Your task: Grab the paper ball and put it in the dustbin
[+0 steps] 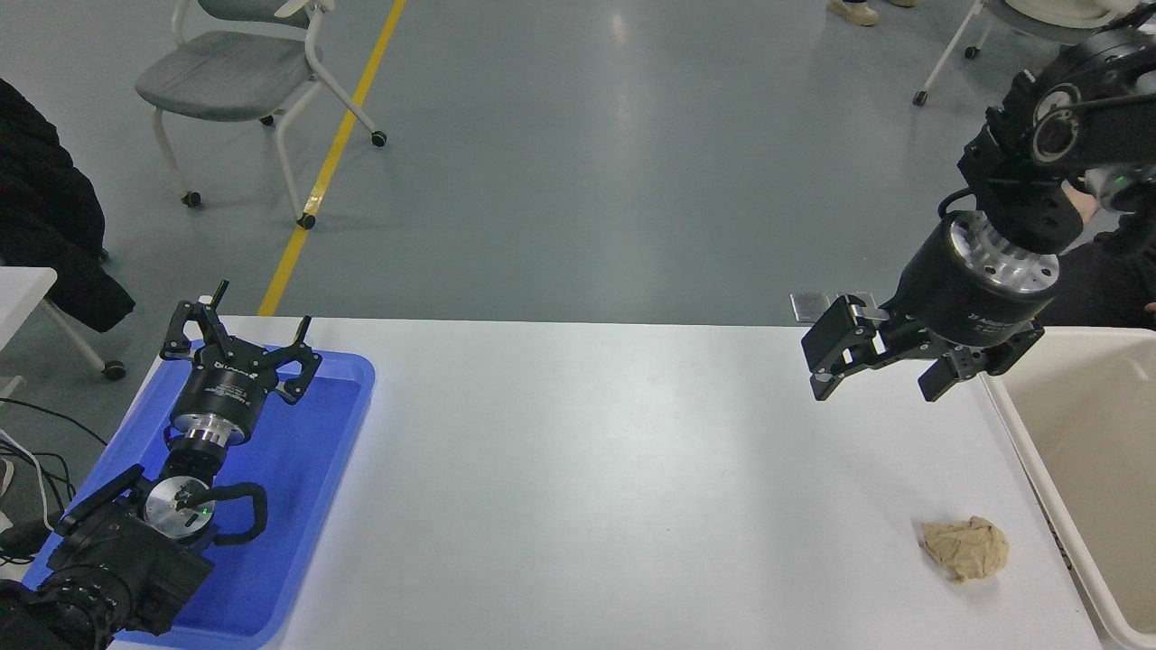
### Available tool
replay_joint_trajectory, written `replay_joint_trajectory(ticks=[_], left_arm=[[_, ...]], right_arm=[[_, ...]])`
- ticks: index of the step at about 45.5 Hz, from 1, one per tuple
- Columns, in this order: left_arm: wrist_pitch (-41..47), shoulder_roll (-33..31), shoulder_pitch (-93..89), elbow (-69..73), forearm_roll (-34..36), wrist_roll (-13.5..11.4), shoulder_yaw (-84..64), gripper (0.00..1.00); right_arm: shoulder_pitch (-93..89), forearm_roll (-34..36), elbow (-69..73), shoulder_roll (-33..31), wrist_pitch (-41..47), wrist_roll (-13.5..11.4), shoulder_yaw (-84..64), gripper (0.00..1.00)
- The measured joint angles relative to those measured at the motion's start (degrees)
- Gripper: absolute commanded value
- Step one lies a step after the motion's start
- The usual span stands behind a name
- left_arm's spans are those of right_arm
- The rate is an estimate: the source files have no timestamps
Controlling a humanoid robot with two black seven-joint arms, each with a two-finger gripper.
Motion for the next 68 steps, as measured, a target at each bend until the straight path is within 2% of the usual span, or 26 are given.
replay_joint_trajectory(ticks=[23,36,51,58,68], left_arm=[[0.0,0.0,-0.07,0.0,0.0,0.05,0.0,1.0],[0.0,0.0,-0.09,-0.01,-0.03,-0.02,0.0,1.0],[0.0,0.0,-0.09,0.0,-0.02,-0.01,0.0,1.0],[0.0,0.0,-0.09,0.01,-0.02,0.0,0.0,1.0],[0.0,0.0,-0.08,-0.01,-0.01,0.0,0.0,1.0]], right_arm=[[-1.81,-0.61,-0.42,-1.93,-0.12,-0.01,0.64,1.0],[-5.14,-5.47,-0.61,-5.88,-1.55,-0.02,0.7,1.0],[-13.12,-16.92,-2.52,-16.01,-3.3,-0.01,2.56,1.0],[-22.31,-23.45,-6.08,-20.62,-5.04,0.07,7.71,1.0],[-37.43,-32.3,-13.45,-23.75,-7.98,0.07,17.07,1.0]])
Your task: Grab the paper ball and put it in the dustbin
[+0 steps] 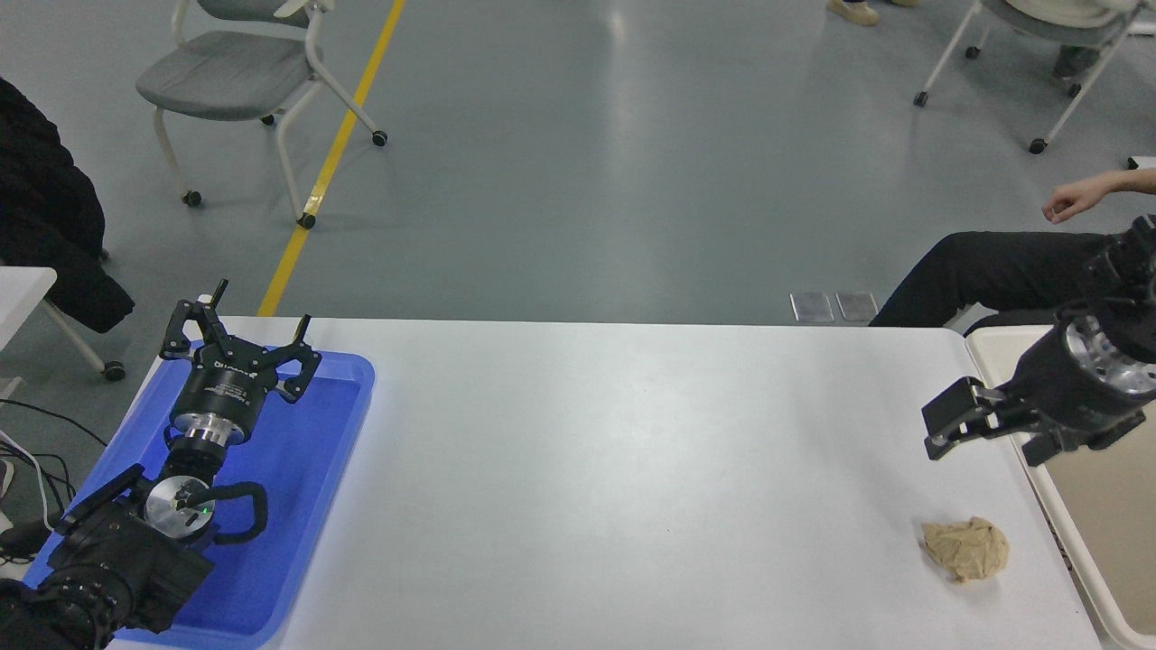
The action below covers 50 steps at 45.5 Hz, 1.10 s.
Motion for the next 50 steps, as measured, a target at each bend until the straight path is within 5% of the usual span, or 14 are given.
replay_joint_trajectory(ticks=[18,40,44,50], left_arm=[[0.0,0.0,0.0,0.0,0.0,0.01,0.0,1.0],[0.0,-0.06,0.0,0.01,-0.02,0.01,0.0,1.0],[0.0,-0.08,-0.02,0.01,-0.02,0.01,0.0,1.0],[0.0,-0.08,-0.06,0.01,0.0,0.01,0.0,1.0]], right_arm=[[-23.17,-9.16,-12.65,0.95,-6.89,0.19,14.07,1.0],[-34.95,-10.73,-18.78,4.77,-14.4,0.52,20.02,0.99],[-36.08,-10.64,-19.4,5.24,-15.44,0.53,20.73,0.9],[-37.43,-10.37,-20.02,5.69,-16.77,0.57,21.6,0.53]])
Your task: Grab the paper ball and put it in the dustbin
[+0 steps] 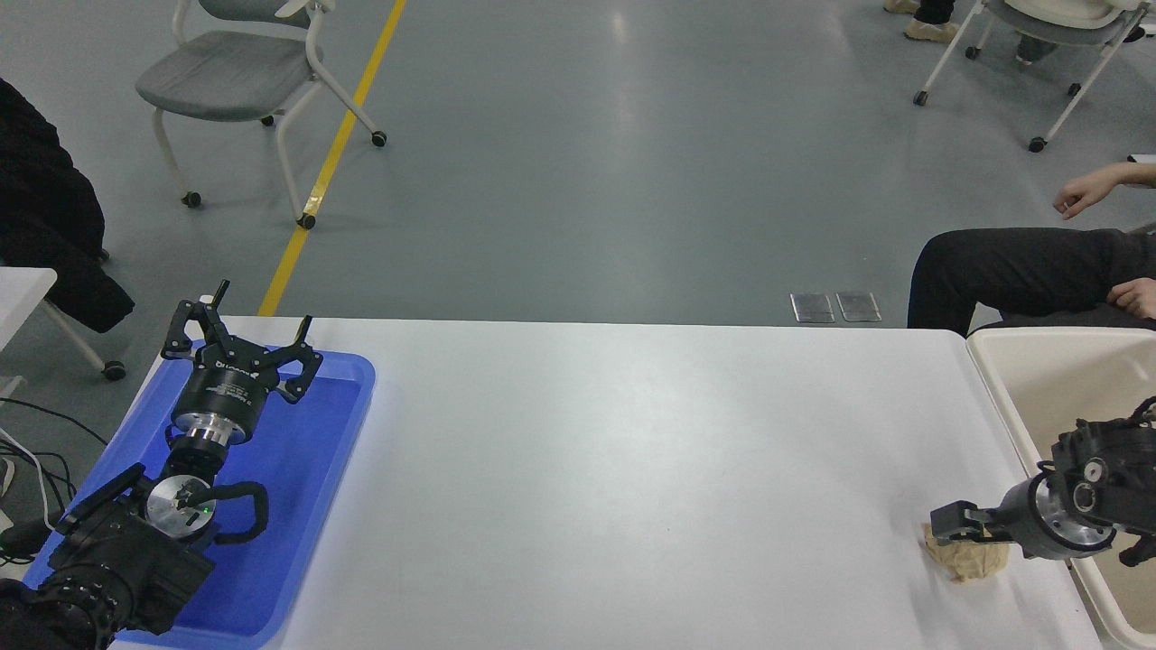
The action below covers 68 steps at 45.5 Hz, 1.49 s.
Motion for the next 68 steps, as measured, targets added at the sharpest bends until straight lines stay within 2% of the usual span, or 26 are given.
replay_joint_trajectory(ticks=[5,7,9,10,26,36,51,68], left_arm=[[0.0,0.0,-0.01,0.0,0.02,0.0,0.0,1.0],[0.0,0.0,-0.01,0.0,0.02,0.0,0.0,1.0],[0.0,0.0,-0.01,0.0,0.02,0.0,0.0,1.0],[0.0,0.0,-0.01,0.0,0.02,0.0,0.0,1.0],[0.0,-0.07,-0.03,-0.03,0.02,0.0,0.0,1.0],[0.0,-0.09,-0.04,-0.04,0.04,-0.01,0.0,1.0],[0.0,0.0,-0.03,-0.02,0.04,-0.01,0.0,1.0],[0.0,0.07,-0.01,-0.03,0.04,-0.01,0.0,1.0]], right_arm=[[-0.68,0.14,-0.52,0.18,-0.83,0.04,0.49,0.44],[-0.86,0.2,-0.65,0.24,-1.09,0.07,0.65,0.29],[-1.0,0.31,-0.78,0.28,-1.29,0.09,0.79,0.04],[-1.05,0.36,-0.82,0.3,-1.36,0.11,0.84,0.0],[-0.75,0.82,-0.62,0.03,-1.57,1.08,1.14,0.0],[5.95,0.98,4.17,-4.9,0.79,1.24,-1.05,0.0],[34.05,4.18,17.18,-11.27,4.94,1.33,-21.18,0.0],[63.56,9.7,26.58,-9.14,11.78,1.28,-40.65,0.0]])
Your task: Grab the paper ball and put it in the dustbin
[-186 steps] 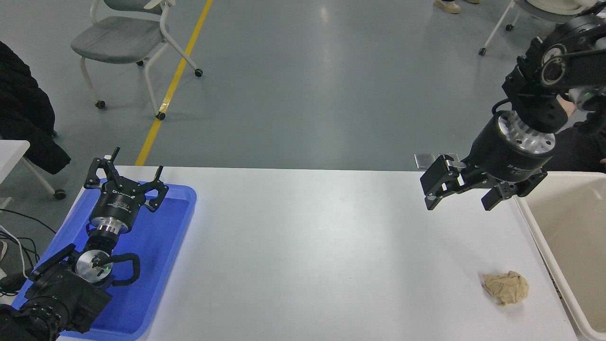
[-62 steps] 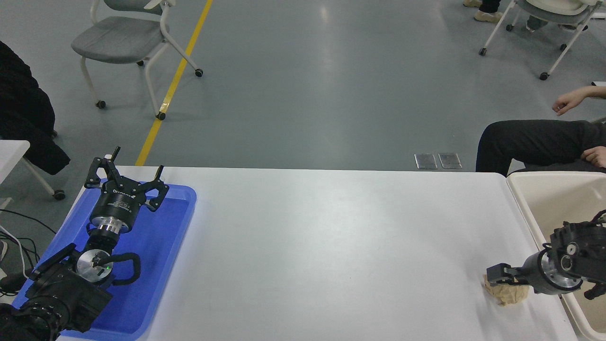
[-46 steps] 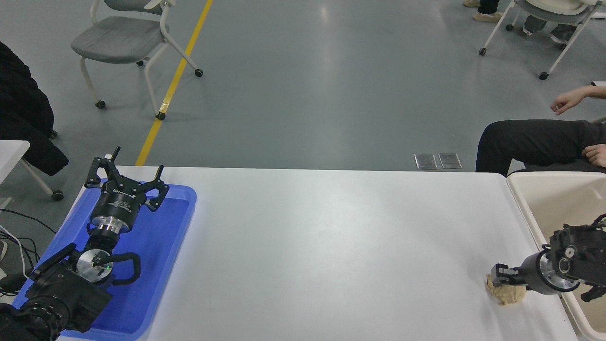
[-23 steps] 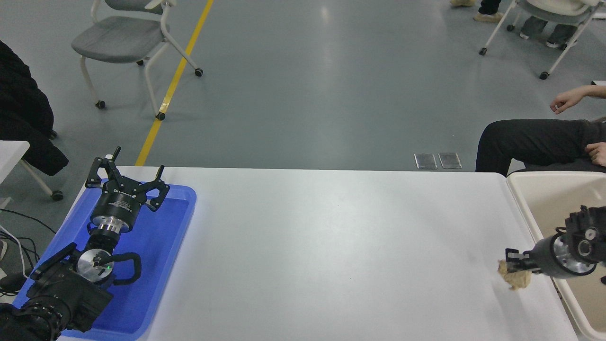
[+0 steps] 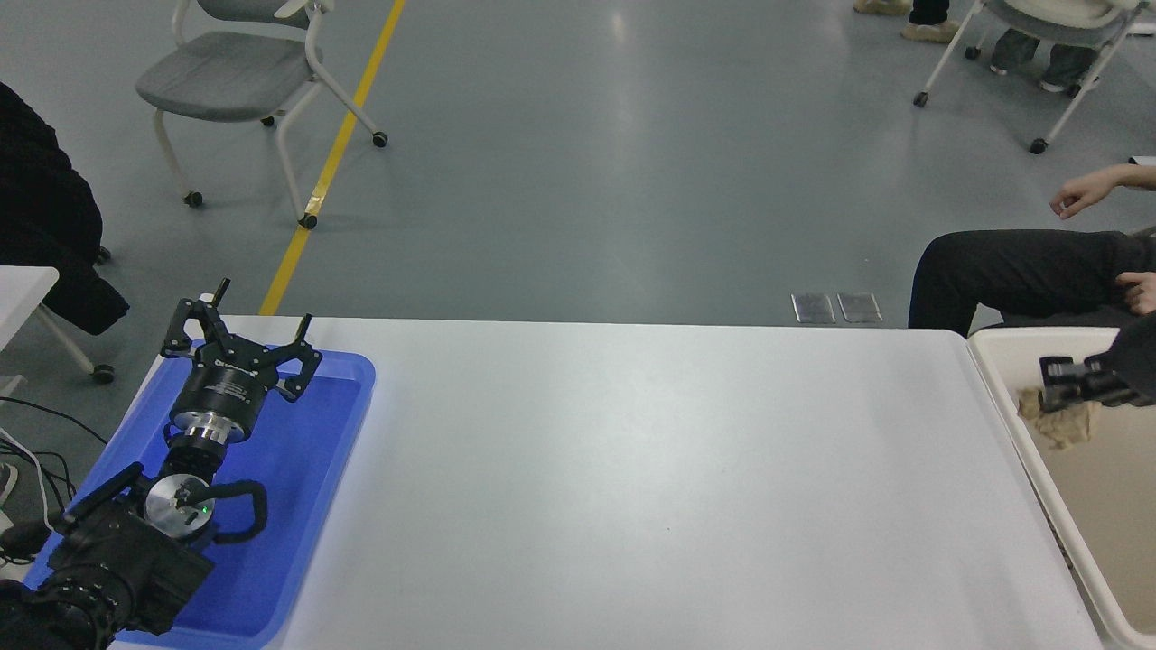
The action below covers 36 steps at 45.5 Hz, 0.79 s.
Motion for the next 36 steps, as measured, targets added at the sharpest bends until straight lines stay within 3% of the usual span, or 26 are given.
replay_joint_trajectory(ticks=[21,36], left_arm=[[0.0,0.02,0.05,0.02,-0.02,0.0,0.0,1.0],[0.0,0.02,0.06,0.02,-0.08,0.0,0.0,1.0]], right_arm=[[8.53,1.01,-1.15,0.73,2.96,-0.49,-7.87,0.0],[-5.52,-5.38,-19.32,-7.79,2.78,-0.12,0.06,0.0]])
